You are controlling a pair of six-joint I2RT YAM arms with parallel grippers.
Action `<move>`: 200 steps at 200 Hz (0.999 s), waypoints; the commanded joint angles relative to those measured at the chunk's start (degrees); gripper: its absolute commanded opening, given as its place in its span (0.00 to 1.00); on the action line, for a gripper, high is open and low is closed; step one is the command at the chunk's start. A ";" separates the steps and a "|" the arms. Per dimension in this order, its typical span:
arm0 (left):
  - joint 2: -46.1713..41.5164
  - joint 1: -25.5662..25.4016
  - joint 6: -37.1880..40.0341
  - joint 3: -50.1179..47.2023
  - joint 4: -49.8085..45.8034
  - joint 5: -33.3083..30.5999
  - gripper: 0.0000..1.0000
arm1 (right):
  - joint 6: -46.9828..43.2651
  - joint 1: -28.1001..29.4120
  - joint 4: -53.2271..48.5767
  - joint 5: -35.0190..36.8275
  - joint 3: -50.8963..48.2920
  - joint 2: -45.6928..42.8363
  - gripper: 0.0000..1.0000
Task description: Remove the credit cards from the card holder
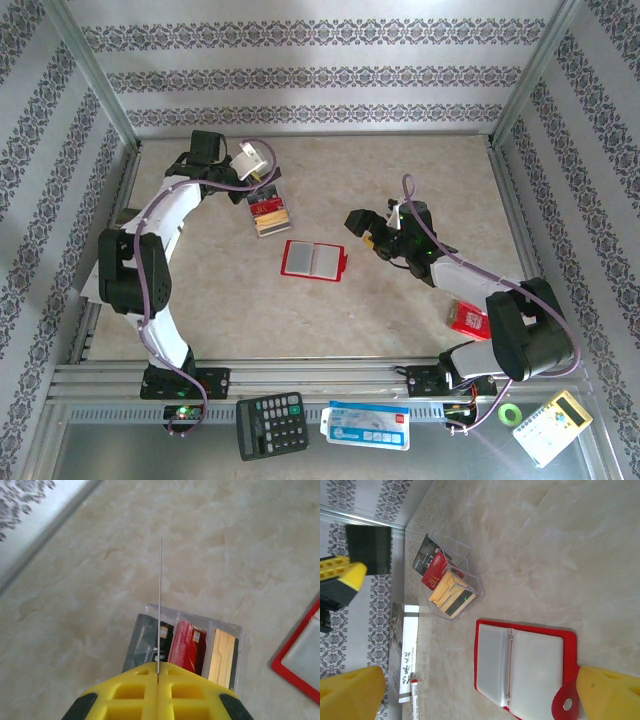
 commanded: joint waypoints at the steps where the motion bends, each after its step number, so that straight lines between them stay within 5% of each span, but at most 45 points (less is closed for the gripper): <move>1: 2.72 1.36 6.79 3.50 -7.04 3.32 0.00 | -0.22 0.62 -0.45 -0.33 1.61 -0.35 0.98; 200: 13.03 2.51 14.60 13.05 -14.22 -1.68 0.03 | 1.93 2.66 0.10 -1.55 3.75 2.74 0.98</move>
